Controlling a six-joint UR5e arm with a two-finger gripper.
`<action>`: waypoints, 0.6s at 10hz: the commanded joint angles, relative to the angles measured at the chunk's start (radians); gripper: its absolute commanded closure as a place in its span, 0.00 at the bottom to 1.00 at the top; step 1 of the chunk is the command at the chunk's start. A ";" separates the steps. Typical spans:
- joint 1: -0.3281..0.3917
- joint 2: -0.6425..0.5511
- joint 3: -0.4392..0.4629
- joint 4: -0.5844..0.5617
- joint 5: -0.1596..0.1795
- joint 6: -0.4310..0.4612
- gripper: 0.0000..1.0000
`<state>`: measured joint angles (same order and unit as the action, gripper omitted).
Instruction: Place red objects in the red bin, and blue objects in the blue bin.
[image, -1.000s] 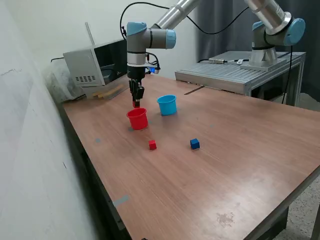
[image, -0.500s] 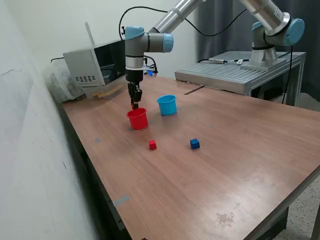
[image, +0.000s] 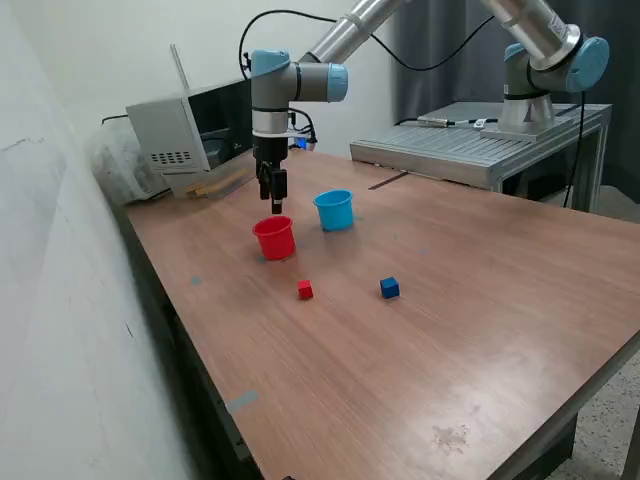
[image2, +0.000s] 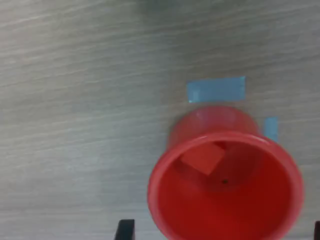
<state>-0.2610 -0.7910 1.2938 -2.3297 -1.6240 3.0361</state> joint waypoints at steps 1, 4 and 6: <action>0.034 -0.113 0.074 0.016 0.006 -0.005 0.00; 0.174 -0.322 0.166 0.136 0.006 0.018 0.00; 0.238 -0.352 0.174 0.147 -0.002 0.169 0.00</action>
<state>-0.0765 -1.1053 1.4536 -2.2005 -1.6220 3.1128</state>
